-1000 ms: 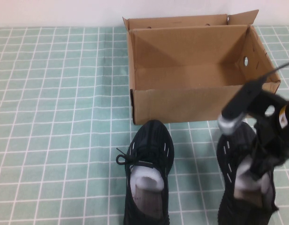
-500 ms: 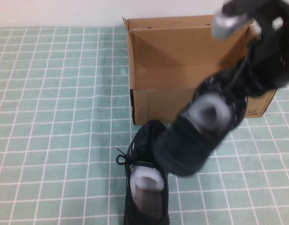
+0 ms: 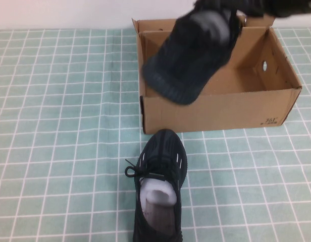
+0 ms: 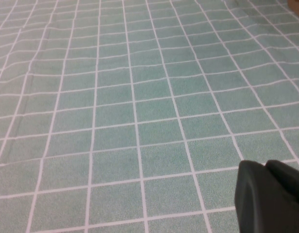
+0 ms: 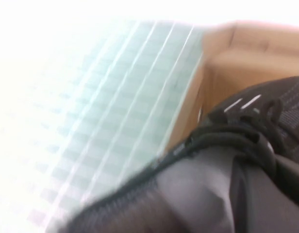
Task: Put shoes into padded shoe box
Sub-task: Place the shoe in the shoe box
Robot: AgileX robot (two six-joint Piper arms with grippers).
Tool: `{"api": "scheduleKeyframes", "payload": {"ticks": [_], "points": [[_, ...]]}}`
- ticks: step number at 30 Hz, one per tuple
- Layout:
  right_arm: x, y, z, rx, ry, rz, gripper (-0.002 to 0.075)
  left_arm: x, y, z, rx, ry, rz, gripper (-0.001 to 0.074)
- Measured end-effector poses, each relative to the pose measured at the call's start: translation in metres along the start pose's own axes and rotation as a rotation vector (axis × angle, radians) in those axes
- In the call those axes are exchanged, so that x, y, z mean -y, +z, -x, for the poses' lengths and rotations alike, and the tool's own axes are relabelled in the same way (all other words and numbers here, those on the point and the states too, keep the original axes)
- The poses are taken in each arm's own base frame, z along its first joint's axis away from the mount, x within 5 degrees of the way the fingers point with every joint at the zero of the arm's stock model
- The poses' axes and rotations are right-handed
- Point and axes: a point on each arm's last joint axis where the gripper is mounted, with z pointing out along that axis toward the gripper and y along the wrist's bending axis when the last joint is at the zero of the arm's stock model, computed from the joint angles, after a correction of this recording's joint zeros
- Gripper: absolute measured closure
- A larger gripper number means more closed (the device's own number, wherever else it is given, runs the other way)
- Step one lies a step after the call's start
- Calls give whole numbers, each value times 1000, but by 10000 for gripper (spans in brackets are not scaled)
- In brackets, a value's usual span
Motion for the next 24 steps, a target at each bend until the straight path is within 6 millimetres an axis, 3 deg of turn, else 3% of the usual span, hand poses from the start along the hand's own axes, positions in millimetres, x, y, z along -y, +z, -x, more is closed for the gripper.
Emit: {"api": "scheduleKeyframes", "payload": {"ticks": [9,17,24], "points": [[30,59,-8,105,155,-22,735,0,0,0,0,0,0,740],[49,107,-33,106,183,-55,735,0,0,0,0,0,0,740],[66,133,-50,109,267,-84,735,0,0,0,0,2,1,740]]}}
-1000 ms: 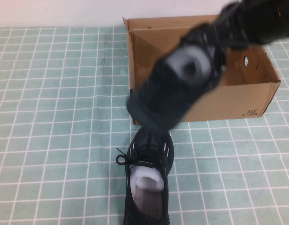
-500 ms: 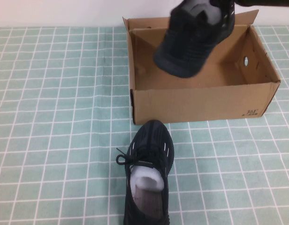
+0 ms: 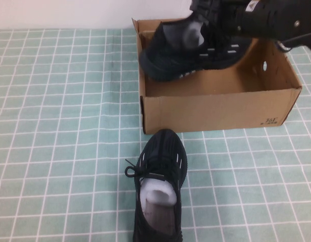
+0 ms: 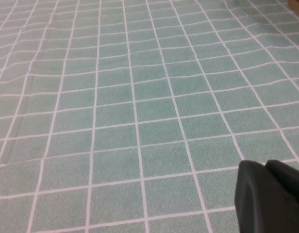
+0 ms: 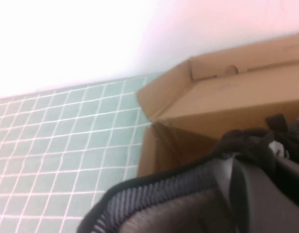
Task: Put shoes into padded shoe box
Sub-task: Place the shoe in the shoe box
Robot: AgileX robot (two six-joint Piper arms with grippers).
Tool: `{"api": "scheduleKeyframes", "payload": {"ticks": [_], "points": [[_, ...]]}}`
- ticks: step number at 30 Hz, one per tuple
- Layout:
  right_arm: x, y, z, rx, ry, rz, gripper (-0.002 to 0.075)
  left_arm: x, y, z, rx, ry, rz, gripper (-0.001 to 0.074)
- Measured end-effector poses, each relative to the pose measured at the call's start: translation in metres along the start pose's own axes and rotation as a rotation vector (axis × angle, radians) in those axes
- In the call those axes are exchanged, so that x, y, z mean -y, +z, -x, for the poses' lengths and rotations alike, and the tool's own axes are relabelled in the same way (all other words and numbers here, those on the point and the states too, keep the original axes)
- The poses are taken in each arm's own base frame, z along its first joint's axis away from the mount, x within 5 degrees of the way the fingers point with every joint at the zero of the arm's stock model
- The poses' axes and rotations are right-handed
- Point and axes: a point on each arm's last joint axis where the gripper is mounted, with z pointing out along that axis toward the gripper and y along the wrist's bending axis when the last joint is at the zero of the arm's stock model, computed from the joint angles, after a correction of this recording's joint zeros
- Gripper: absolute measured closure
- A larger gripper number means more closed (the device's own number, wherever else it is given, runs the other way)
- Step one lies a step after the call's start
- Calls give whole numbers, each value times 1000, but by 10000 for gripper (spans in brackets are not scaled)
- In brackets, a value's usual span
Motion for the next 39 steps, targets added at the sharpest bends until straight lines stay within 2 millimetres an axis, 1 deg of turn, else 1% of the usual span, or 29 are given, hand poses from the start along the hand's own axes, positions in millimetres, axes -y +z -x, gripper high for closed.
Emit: {"api": "scheduleKeyframes", "payload": {"ticks": [4,11,16,22,27,29,31,33,36,37,39], "points": [[9,7,-2,8,4,-17,735,0,0,0,0,2,1,739],[31,17,-3,26,67,-60,735,0,0,0,0,2,1,740],[45,31,-12,33,91,-83,735,0,0,0,0,2,1,739],[62,51,-31,43,88,-106,735,0,0,0,0,2,1,739],[73,62,-45,21,64,-126,729,0,0,0,0,2,1,740],[73,63,-47,13,53,-129,692,0,0,0,0,2,1,739],[73,62,-46,12,49,-129,613,0,0,0,0,2,1,739],[68,58,-39,27,46,-118,486,0,0,0,0,2,1,739],[56,45,-25,30,-4,-100,327,0,0,0,0,-1,1,740],[52,40,-20,33,-30,-94,299,0,0,0,0,-11,1,740],[39,27,-6,56,-94,-71,288,0,0,1,6,-50,0,740]]}}
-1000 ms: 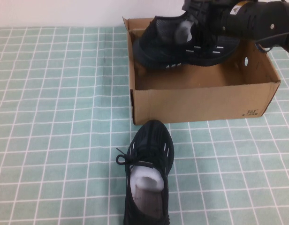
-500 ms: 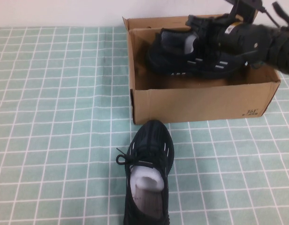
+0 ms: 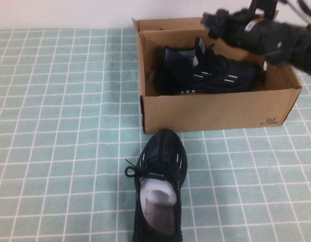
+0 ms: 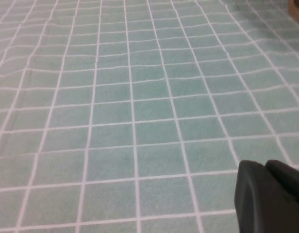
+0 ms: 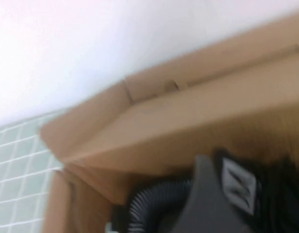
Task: Put shoes into padded shoe box
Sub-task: Place the shoe in the shoe box, then pick up the shoe from the table
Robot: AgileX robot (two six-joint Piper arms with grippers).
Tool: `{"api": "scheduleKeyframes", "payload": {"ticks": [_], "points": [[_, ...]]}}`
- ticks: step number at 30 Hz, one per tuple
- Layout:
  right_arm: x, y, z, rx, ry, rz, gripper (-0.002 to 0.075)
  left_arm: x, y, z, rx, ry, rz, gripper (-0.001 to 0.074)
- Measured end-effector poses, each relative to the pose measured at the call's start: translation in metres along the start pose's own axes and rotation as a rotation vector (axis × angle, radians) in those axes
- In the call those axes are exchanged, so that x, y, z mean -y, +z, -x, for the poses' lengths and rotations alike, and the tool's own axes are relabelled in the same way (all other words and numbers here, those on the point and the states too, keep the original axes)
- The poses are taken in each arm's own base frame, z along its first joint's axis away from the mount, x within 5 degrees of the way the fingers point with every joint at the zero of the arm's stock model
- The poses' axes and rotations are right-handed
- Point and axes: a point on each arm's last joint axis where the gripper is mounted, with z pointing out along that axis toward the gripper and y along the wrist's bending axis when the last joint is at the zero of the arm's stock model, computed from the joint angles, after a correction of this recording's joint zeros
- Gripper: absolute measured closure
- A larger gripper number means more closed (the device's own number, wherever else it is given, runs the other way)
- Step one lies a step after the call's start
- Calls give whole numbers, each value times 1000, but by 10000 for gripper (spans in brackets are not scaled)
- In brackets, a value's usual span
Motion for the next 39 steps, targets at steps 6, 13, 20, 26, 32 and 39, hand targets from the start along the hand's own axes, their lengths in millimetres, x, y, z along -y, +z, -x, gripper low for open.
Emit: {"api": "scheduleKeyframes", "payload": {"ticks": [6,13,20,26,32,39], "points": [[-45,-61,53,123,-326,93,333,1,-1,13,142,-183,-24,739],[-85,-164,104,196,-557,178,732,0,-7,35,387,-454,-85,740],[-89,-275,129,192,-697,171,732,-1,-9,39,437,-515,-104,739],[-66,-371,117,305,-689,99,732,0,-6,34,365,-665,-123,739],[-13,-420,46,274,-632,-16,732,0,-5,31,334,-691,-121,740],[33,-447,-30,291,-468,-26,732,1,-31,79,494,-558,-149,739]]}}
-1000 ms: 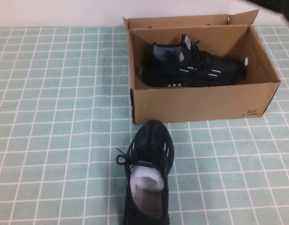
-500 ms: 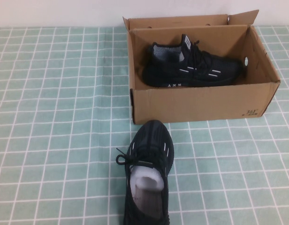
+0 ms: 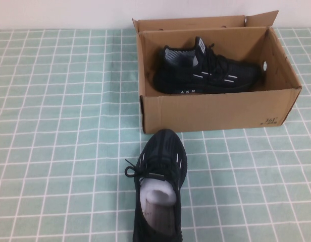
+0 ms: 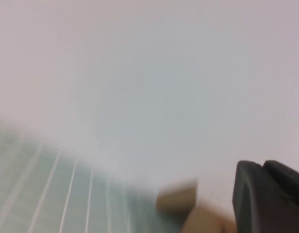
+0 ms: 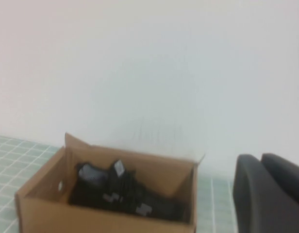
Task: Put shoes into padded shoe box
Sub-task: Pick up the shoe from the table
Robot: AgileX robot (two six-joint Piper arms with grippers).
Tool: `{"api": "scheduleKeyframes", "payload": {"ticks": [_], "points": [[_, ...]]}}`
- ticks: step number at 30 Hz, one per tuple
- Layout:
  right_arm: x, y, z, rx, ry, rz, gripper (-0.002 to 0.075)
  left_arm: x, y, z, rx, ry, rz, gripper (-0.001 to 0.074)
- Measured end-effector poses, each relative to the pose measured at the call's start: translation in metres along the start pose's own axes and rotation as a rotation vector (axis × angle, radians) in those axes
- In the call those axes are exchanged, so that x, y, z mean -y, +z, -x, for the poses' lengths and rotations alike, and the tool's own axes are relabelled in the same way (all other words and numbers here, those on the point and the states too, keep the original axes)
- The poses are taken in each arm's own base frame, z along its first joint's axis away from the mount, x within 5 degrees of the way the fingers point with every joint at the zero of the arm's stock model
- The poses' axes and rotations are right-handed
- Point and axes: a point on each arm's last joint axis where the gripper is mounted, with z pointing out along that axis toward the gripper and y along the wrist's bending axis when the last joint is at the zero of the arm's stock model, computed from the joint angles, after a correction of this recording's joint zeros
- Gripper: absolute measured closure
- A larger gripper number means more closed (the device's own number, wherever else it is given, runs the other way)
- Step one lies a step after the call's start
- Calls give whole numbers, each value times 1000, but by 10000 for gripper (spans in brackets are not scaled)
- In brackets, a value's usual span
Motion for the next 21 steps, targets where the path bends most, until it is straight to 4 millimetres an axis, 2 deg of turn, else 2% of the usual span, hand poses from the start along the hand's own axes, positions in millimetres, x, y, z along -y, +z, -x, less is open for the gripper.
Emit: {"api": "scheduleKeyframes", "payload": {"ticks": [3,7,12,16,18,21], "points": [[-1,0,-31,-50,-2,4,732,21,-4,31,102,95,-63,739],[-4,8,-62,-138,16,21,732,47,-8,69,182,199,-97,739],[-7,15,-87,-220,17,27,732,68,20,106,49,313,18,739],[-7,16,-94,-242,8,24,732,85,48,123,-126,464,9,739],[-7,17,-95,-245,10,25,732,96,65,122,-260,522,-69,739],[-7,17,-95,-247,10,25,732,109,90,108,-450,608,-197,739]]}}
